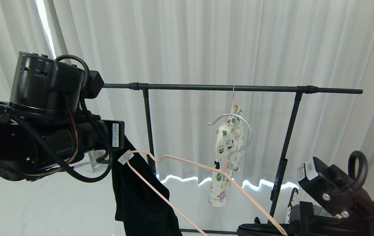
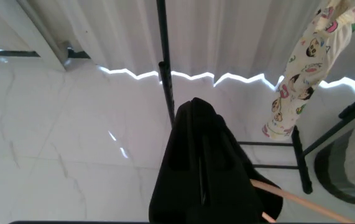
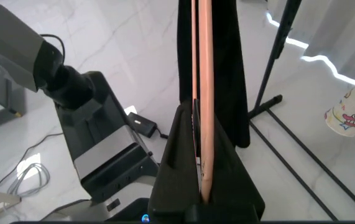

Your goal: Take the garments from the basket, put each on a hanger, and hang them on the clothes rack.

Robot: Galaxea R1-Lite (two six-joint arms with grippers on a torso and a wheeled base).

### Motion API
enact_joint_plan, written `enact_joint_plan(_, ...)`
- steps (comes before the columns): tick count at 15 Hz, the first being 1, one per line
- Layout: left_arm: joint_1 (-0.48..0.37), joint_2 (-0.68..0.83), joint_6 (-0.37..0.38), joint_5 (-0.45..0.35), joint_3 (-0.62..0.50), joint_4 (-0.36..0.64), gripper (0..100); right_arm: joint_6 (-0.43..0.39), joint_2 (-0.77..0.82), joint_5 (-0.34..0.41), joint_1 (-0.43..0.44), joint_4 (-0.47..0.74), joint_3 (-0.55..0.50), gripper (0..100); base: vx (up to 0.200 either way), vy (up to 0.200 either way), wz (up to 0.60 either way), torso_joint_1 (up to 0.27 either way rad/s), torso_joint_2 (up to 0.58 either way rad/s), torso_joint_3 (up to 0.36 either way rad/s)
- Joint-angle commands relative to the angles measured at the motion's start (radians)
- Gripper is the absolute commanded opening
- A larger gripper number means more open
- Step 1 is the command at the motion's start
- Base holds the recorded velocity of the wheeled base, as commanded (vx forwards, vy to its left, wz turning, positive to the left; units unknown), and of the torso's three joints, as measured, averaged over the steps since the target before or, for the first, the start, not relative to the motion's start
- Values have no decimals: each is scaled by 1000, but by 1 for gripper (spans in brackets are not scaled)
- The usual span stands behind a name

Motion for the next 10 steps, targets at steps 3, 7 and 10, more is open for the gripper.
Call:
enact_joint_plan(3,-17,16,12,1,-3,0,0,-1,25,6,4,-1,-35,0,0,0,0,0,0,0)
enact_joint_plan(7,-26,11,12,18,-2,0,0,-1,62,1,-8,-6,-53,0,0,0,0,0,0,0)
enact_joint_plan(10,-44,14,12,61,1,0,0,0,85,-2,-19,-6,-76,0,0,0,0,0,0,0)
